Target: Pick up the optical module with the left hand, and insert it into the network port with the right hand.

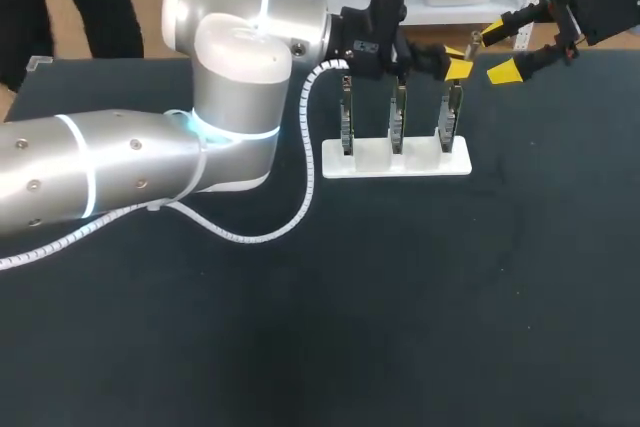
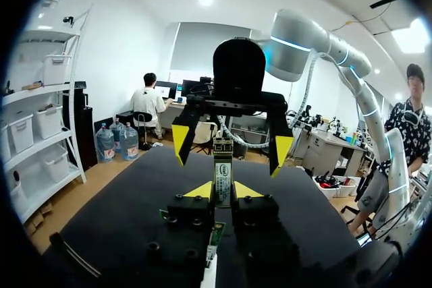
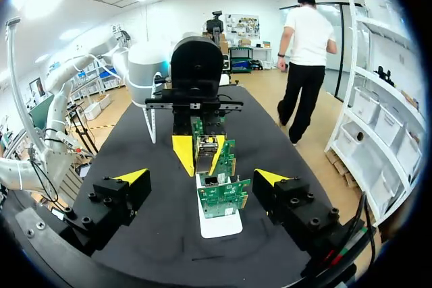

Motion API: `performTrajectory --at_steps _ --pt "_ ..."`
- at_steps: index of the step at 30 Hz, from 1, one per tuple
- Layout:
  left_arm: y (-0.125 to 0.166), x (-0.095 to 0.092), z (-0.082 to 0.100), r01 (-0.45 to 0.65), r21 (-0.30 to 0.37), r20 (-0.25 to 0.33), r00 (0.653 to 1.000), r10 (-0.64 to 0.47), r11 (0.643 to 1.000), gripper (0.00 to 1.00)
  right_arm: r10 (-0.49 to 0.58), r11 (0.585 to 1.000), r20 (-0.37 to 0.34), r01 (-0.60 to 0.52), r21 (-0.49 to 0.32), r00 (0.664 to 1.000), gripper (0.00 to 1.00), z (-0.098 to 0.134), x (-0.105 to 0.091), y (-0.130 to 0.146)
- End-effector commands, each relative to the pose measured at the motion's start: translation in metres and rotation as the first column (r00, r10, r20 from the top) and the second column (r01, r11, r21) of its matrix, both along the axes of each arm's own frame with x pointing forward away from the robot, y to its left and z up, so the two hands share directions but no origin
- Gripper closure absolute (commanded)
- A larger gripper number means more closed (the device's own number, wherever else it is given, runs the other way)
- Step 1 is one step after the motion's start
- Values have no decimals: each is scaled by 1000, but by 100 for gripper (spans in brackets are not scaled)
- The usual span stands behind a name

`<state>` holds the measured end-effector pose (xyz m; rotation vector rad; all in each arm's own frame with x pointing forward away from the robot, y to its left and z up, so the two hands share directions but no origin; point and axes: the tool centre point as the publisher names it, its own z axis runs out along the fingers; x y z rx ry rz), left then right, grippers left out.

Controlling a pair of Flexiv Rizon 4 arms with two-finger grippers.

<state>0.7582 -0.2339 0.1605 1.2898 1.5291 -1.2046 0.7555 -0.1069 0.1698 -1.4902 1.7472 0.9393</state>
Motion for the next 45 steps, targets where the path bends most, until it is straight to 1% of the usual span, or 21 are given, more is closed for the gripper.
performTrajectory --at_steps 1,17,22,24,40,42,45 --pt "-2 4 -1 6 -1 -1 1000 -6 1000 100 -2 1000 2 2 -1 1000 0 0 -1 0" --pt "-3 8 3 4 -10 15 1000 -4 1000 100 -2 1000 2 2 -1 1000 0 0 -1 0" --pt "-3 7 2 10 -12 12 1000 -10 1000 100 -2 1000 2 2 -1 1000 0 0 -1 0" --pt "-4 5 1 36 -38 21 999 -36 999 100 -2 1000 2 2 -1 1000 0 0 -1 0" --pt "-4 5 1 36 -38 21 999 -36 999 100 -2 1000 2 2 -1 1000 0 0 -1 0" --pt "-4 5 1 36 -38 21 999 -36 999 100 -22 1000 13 22 8 1000 0 0 -1 -6" --pt "-4 5 1 36 -38 21 999 -36 999 100 -32 999 21 32 -5 999 0 3 1 -16"
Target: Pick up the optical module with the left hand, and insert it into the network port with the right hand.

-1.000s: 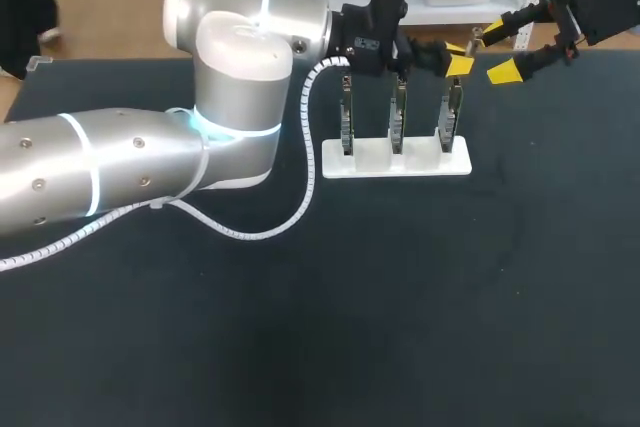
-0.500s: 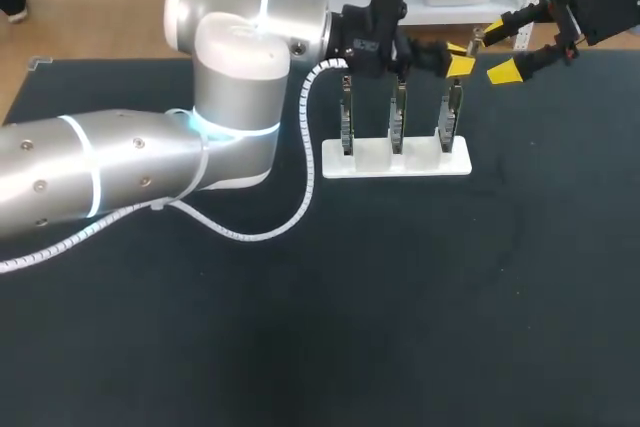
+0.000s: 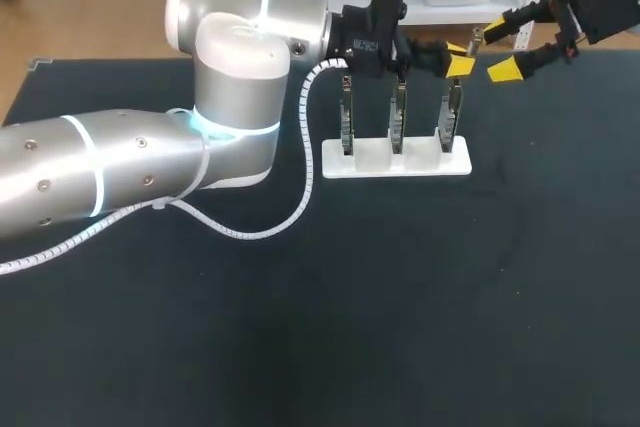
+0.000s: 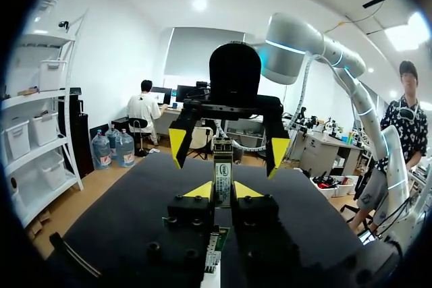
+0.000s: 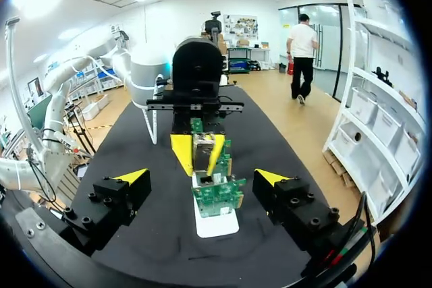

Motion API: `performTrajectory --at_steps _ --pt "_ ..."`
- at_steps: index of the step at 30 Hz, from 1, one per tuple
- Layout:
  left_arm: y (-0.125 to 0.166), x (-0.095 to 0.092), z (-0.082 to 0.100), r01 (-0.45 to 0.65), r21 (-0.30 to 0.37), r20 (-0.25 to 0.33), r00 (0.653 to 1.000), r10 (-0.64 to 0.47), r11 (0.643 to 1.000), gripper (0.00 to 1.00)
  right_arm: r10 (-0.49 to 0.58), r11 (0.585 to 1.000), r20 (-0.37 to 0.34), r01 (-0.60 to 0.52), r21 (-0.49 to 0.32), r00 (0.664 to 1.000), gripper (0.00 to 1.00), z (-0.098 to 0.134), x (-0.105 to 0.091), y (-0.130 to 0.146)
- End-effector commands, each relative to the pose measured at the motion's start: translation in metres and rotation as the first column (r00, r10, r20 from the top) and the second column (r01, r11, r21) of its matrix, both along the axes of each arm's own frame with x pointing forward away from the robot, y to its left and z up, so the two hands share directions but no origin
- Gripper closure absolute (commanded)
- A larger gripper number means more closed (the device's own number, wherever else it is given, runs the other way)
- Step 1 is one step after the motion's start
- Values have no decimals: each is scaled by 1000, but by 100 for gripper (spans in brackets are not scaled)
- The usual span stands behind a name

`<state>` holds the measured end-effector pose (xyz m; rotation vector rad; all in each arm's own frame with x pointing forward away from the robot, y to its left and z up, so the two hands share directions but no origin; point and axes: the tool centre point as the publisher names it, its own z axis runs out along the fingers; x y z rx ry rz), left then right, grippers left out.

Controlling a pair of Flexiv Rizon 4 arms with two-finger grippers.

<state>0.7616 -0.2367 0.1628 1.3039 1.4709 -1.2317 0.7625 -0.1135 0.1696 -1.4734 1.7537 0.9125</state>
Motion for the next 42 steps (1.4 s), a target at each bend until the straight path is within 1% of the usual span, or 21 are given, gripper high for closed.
performTrajectory --at_steps 1,5,8,10,12,15,16,20,26,38,42 --pt "-1 2 -1 3 -2 1 1000 -3 1000 100 -16 1000 9 16 -7 1000 0 4 -6 -12" --pt "-1 2 -1 3 -2 1 1000 -3 1000 100 -16 1000 20 16 -14 1000 0 10 -4 -19" --pt "-1 2 -1 3 -2 1 1000 -3 1000 100 -3 1000 36 3 24 999 0 15 -1 -20" --pt "-1 2 -1 3 -2 1 1000 -3 1000 100 3 1000 41 -3 20 999 0 18 0 -19" --pt "-1 2 -1 3 -2 1 1000 -3 1000 100 14 999 45 -16 33 999 0 20 1 -18" --pt "-1 2 -1 3 -2 1 1000 -3 1000 100 28 998 51 -30 50 998 0 21 3 -13" --pt "-1 2 -1 3 -2 1 1000 -3 1000 100 39 998 59 -42 41 998 0 20 3 -10" --pt "-1 2 -1 3 -2 1 1000 -3 1000 100 66 996 53 -69 50 996 0 16 5 0" --pt "-1 2 -1 3 -2 1 1000 -3 1000 100 97 993 51 -101 64 994 0 17 8 8" --pt "-1 2 -1 3 -2 1 1000 -3 1000 100 129 989 57 -132 64 990 0 25 6 20" --pt "-1 2 -1 3 -2 1 1000 -3 1000 100 122 990 61 -126 64 991 0 25 5 21"
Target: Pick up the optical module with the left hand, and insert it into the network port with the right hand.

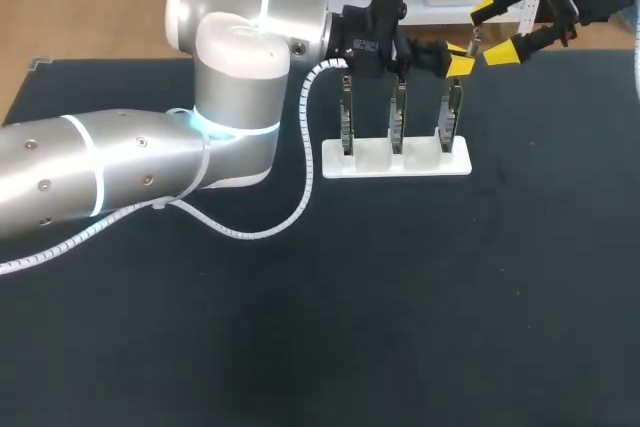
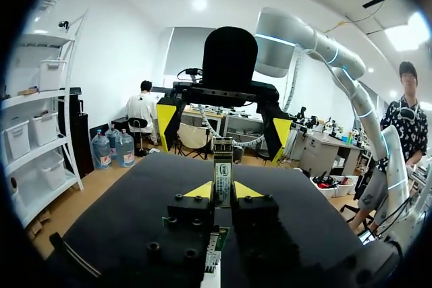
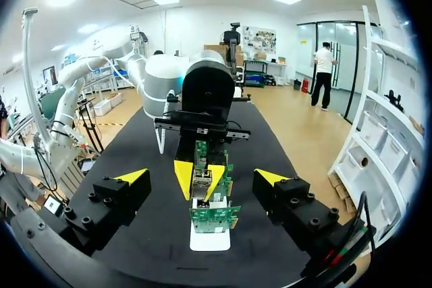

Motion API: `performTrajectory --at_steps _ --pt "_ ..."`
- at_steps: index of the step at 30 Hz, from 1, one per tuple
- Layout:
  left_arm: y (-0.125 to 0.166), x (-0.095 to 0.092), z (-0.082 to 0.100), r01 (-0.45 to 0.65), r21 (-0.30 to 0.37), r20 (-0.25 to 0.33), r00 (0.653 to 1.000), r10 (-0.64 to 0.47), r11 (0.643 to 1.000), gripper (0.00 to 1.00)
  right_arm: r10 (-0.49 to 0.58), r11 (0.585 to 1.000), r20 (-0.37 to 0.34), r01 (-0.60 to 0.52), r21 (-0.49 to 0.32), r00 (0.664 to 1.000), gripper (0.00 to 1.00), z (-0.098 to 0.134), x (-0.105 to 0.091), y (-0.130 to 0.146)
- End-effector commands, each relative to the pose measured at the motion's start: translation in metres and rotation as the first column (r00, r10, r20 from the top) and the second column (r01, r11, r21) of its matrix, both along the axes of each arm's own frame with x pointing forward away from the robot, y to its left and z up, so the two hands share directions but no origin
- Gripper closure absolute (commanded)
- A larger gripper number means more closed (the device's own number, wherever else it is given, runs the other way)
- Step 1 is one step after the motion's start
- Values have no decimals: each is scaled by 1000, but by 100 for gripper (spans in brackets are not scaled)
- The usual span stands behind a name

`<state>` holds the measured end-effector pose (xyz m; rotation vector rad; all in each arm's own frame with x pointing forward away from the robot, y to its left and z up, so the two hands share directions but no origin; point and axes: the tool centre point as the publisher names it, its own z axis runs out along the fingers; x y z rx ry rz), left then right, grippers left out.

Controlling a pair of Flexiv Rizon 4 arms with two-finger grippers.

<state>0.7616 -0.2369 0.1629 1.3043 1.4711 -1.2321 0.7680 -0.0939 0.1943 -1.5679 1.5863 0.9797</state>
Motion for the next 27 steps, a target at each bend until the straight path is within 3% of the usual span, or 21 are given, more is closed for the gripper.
performTrajectory --at_steps 1,27 --pt "-1 2 -1 3 -2 1 1000 -3 1000 100 -9 1000 4 9 -1 1000 0 1 -1 2" --pt "-1 2 -1 3 -2 1 1000 -3 1000 100 -10 1000 9 10 2 1000 0 4 -6 8"
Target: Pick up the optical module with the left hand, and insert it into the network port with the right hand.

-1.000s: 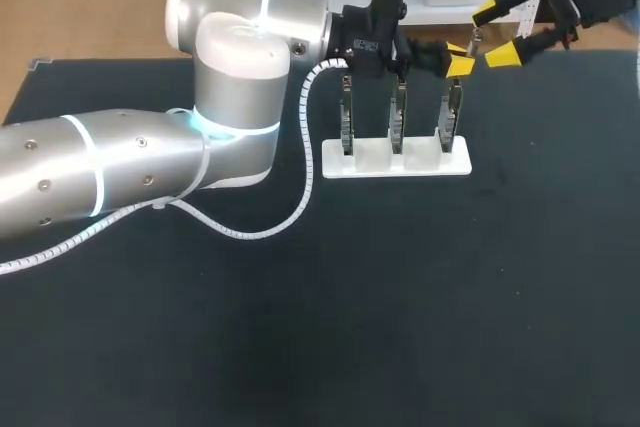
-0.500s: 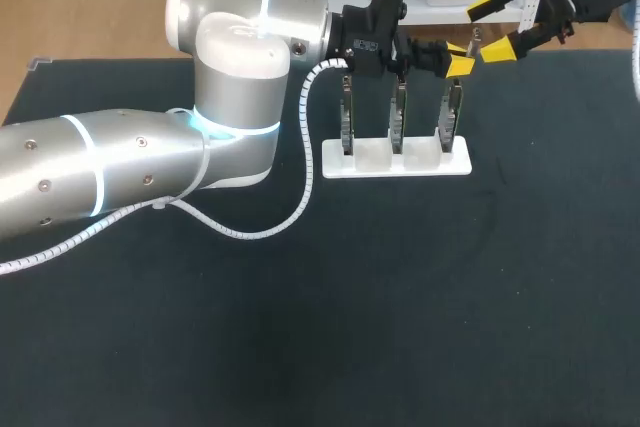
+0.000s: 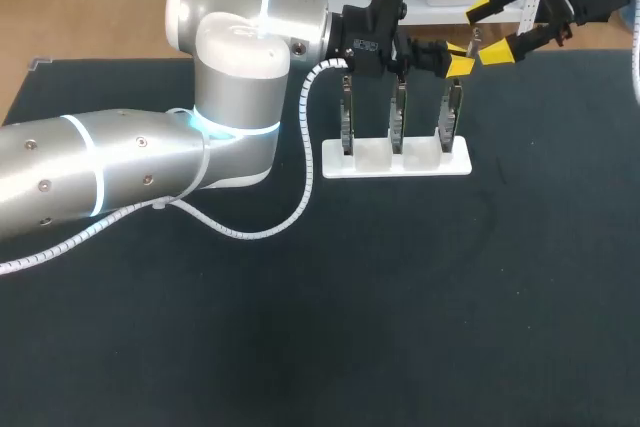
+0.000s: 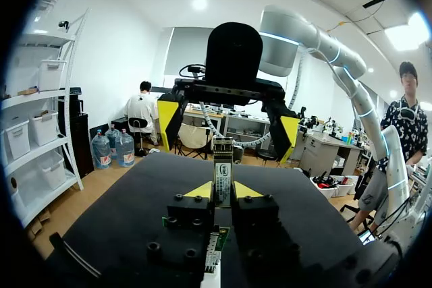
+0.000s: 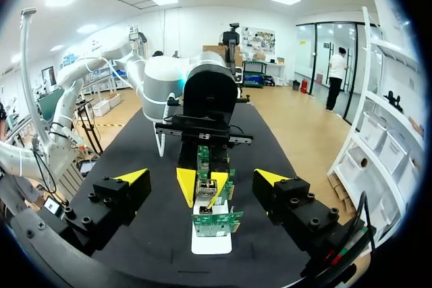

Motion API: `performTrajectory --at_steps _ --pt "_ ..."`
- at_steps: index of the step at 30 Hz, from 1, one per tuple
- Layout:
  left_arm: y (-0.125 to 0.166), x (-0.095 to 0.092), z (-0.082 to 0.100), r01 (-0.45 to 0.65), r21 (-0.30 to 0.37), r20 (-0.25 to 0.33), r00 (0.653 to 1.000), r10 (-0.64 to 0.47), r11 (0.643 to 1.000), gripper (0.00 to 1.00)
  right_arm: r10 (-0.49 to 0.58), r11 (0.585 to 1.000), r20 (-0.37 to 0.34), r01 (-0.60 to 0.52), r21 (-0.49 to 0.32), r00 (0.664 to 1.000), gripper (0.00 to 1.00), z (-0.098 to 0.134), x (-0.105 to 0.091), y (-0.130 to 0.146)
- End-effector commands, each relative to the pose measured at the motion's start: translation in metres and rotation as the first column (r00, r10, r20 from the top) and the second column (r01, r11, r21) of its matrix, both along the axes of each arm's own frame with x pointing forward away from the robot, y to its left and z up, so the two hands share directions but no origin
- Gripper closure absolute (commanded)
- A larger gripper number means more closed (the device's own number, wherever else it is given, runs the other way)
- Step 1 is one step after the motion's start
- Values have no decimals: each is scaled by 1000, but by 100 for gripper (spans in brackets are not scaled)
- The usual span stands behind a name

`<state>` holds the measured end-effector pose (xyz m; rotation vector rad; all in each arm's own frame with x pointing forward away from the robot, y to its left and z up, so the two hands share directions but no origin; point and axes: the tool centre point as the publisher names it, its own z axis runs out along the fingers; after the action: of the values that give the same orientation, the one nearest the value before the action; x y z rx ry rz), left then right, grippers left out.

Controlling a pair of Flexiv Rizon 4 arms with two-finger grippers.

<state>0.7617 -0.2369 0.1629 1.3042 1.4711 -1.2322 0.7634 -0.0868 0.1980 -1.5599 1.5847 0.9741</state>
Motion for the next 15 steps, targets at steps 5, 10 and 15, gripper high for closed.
performTrajectory --at_steps 5,10,15 --pt "-1 2 -1 3 -2 1 1000 -3 1000 100 4 1000 4 -4 -4 1000 85 0 -1 1" --pt "-1 2 -1 3 -2 1 1000 -3 1000 100 2 1000 5 -2 -7 1000 100 0 -1 1" --pt "-1 2 -1 3 -2 1 1000 -3 1000 100 0 1000 6 0 -9 1000 100 0 -1 1"
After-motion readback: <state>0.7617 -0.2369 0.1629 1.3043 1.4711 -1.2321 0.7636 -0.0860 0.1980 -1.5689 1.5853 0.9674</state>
